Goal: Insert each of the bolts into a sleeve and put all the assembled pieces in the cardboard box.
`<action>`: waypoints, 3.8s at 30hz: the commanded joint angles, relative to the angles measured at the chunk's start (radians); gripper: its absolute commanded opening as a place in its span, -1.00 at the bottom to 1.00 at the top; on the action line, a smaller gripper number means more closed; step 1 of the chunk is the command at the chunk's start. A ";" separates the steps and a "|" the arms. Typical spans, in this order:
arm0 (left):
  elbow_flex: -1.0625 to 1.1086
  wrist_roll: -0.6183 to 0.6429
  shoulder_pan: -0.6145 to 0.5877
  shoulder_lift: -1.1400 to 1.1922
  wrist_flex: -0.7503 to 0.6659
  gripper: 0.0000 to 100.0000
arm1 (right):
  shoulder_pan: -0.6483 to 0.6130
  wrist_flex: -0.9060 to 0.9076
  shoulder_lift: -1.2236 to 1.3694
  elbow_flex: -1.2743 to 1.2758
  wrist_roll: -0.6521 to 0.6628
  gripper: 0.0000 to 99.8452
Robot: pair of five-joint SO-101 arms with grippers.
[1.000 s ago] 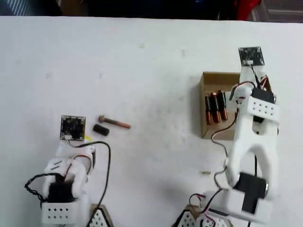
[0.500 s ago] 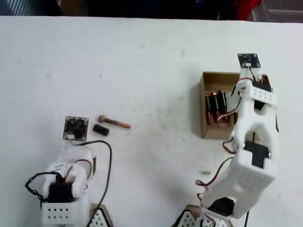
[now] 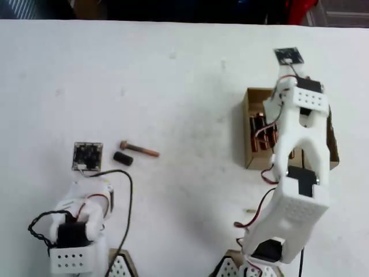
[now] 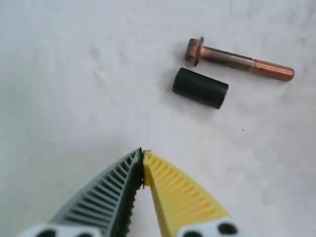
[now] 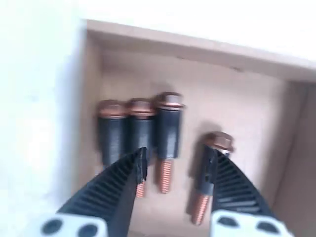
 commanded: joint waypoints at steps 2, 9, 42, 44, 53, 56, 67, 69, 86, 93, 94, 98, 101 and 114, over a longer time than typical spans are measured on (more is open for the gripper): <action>-0.002 -0.011 -0.079 -0.005 0.003 -0.95 | -0.120 0.071 -0.140 -0.058 0.002 -0.66; -0.002 -0.011 -0.196 -0.005 0.020 -0.95 | -0.352 0.143 -0.252 -0.057 0.002 -0.66; -0.002 -0.011 -0.398 -0.002 0.095 -0.95 | -1.023 0.056 -0.065 -0.060 0.009 -0.66; -0.002 -0.011 -0.398 -0.002 0.095 -0.95 | -1.023 0.045 -0.071 -0.060 0.009 -0.66; -0.002 -0.011 -0.398 -0.002 0.095 -0.95 | -1.053 0.051 -0.062 -0.052 0.009 -0.66; -0.002 -0.011 -0.398 -0.002 0.095 -0.95 | -1.058 0.053 -0.061 -0.051 0.009 -0.66; -0.002 -0.011 -0.398 -0.002 0.095 -0.95 | -1.059 0.031 -0.022 -0.015 0.012 -0.66; -0.002 -0.011 -0.398 -0.002 0.095 -0.95 | -1.059 0.012 0.013 -0.015 0.066 -0.66; -0.002 -0.005 -0.398 -0.002 0.095 -0.95 | -1.112 -0.079 0.142 -0.015 0.115 -0.66; -0.002 -0.005 -0.398 -0.002 0.095 -0.95 | -1.109 -0.154 0.171 -0.011 0.114 -0.66; -0.002 -0.005 -0.398 -0.002 0.095 -0.95 | -1.109 -0.154 0.173 -0.011 0.114 -0.66; -0.002 -0.006 -0.398 -0.002 0.095 -0.95 | -1.109 -0.174 0.208 -0.015 0.118 -0.77; -0.002 -0.008 -0.398 -0.002 0.095 -0.95 | -1.110 -0.189 0.248 -0.018 0.121 -0.91; -0.002 -0.009 -0.398 -0.002 0.095 -0.95 | -1.049 0.220 0.252 -0.321 0.112 -0.97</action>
